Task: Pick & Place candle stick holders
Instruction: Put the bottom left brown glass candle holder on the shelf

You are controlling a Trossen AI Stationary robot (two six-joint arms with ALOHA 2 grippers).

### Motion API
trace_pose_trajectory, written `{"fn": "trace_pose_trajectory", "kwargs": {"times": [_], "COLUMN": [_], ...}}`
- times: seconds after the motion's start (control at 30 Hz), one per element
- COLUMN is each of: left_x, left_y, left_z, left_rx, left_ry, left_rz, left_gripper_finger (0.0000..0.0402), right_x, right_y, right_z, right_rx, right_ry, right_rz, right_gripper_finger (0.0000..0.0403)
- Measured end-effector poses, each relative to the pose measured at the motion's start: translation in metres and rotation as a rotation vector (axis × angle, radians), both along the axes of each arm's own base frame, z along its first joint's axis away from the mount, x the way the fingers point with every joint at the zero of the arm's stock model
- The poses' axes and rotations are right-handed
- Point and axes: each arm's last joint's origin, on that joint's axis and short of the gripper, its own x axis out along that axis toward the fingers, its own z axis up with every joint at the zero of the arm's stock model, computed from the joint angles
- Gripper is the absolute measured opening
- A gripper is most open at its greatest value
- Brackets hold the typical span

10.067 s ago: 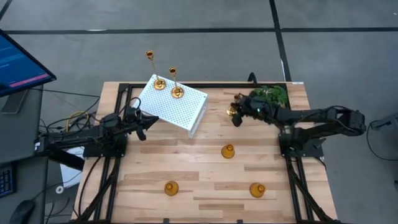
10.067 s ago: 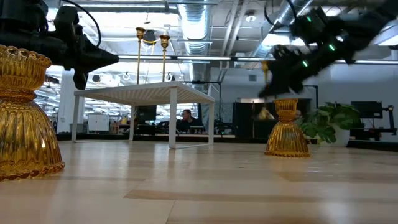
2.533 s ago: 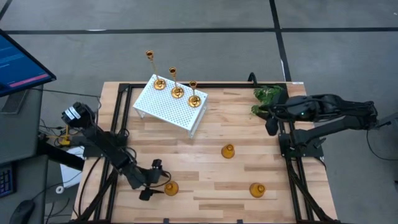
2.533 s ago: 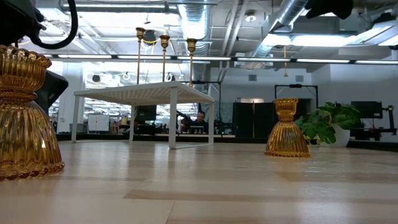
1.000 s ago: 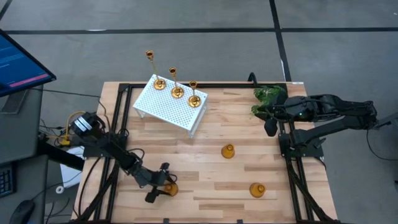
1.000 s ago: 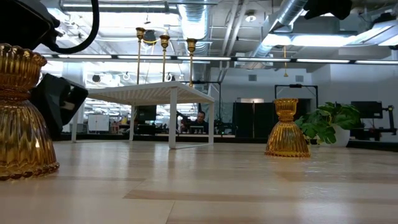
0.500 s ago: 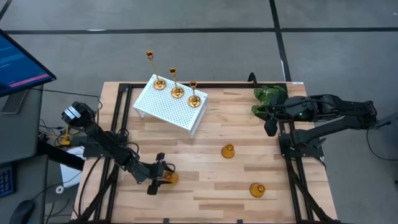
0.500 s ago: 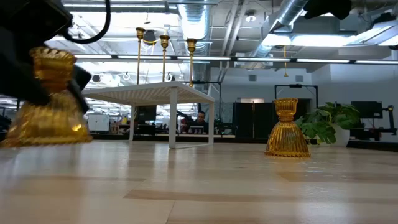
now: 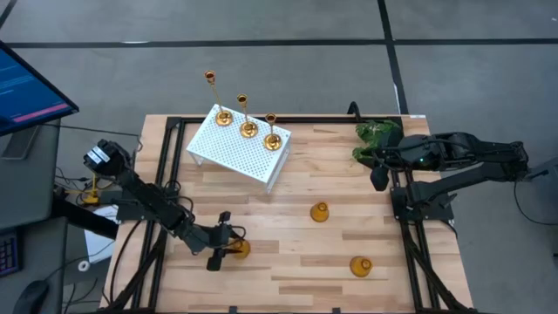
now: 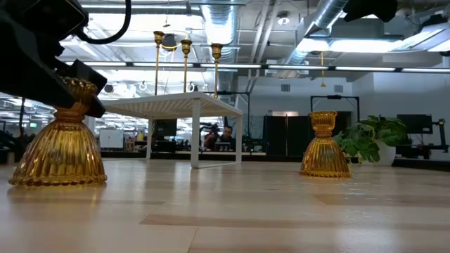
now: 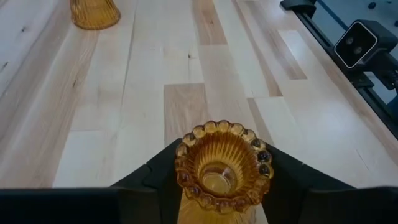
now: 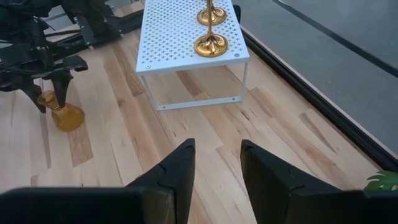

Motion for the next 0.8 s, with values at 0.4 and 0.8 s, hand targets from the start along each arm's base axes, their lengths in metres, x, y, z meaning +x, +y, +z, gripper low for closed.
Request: {"fn": "trace_pose_trajectory", "kwargs": {"times": [0.4, 0.8], "left_x": [-0.004, -0.029], "left_y": [0.005, 0.034], "left_z": [0.009, 0.059], "left_rx": [-0.009, -0.096], "left_ry": [-0.026, -0.237], "left_rz": [0.036, 0.292], "left_gripper_finger": [0.0159, 0.0159], "right_x": [0.000, 0.000], "right_y": [0.000, 0.000], "right_z": [0.000, 0.000], "right_rx": [0.000, -0.012], "right_ry": [0.000, 0.010], "right_rz": [-0.001, 0.007], "right_gripper_finger": [0.0120, 0.0120]}}
